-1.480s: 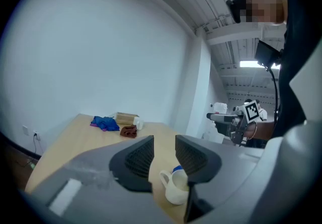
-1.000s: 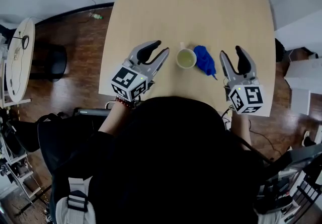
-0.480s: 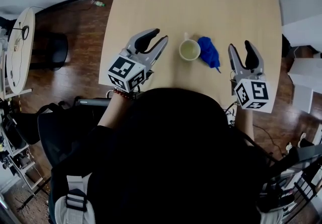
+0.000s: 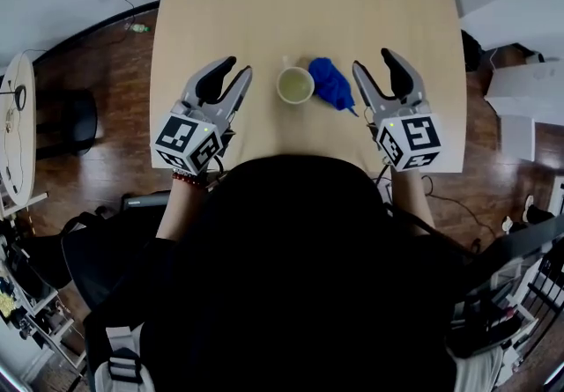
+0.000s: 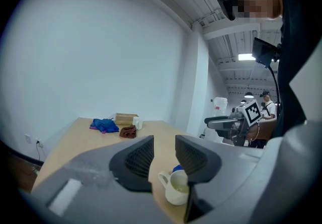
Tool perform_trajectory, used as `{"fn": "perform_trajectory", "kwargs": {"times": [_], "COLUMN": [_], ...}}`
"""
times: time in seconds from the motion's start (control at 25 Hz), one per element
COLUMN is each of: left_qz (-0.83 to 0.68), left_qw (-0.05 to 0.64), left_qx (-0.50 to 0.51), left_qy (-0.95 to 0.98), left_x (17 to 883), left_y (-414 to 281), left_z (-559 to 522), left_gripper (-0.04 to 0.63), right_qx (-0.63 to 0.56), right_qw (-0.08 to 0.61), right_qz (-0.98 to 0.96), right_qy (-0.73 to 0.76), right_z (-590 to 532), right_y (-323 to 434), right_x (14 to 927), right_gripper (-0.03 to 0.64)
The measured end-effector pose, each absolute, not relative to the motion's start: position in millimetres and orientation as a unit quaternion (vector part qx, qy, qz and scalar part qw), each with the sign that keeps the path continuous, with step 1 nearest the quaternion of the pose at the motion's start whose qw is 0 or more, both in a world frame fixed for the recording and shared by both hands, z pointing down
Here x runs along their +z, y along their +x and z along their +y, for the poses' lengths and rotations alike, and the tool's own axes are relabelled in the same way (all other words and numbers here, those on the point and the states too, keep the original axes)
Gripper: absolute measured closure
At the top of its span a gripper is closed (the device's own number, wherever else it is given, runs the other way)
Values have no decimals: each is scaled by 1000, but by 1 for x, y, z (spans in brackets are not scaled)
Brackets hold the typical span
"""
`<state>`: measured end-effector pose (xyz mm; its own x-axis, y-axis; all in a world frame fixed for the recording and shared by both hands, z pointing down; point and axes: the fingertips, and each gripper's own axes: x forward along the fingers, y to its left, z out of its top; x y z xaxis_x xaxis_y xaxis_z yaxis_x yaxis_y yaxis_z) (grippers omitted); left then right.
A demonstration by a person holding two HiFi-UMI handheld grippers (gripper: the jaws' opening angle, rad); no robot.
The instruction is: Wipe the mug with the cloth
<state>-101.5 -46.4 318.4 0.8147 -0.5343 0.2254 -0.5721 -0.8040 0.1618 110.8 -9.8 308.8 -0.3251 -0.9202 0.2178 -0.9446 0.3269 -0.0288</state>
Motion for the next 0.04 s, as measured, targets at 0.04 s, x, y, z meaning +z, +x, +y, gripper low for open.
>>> {"fn": "perform_trajectory", "kwargs": {"times": [0.04], "left_qz": [-292], "left_qw": [112], "left_qx": [86], "left_qy": [946], "left_x": [318], "left_y": [-102], "left_z": [-47], "left_gripper": [465], "right_qx": [76], "right_qw": [80], "right_qz": [-810], "right_qy": [576], "right_z": [-10], "right_y": [111], "right_x": [309], "right_gripper": [383]}}
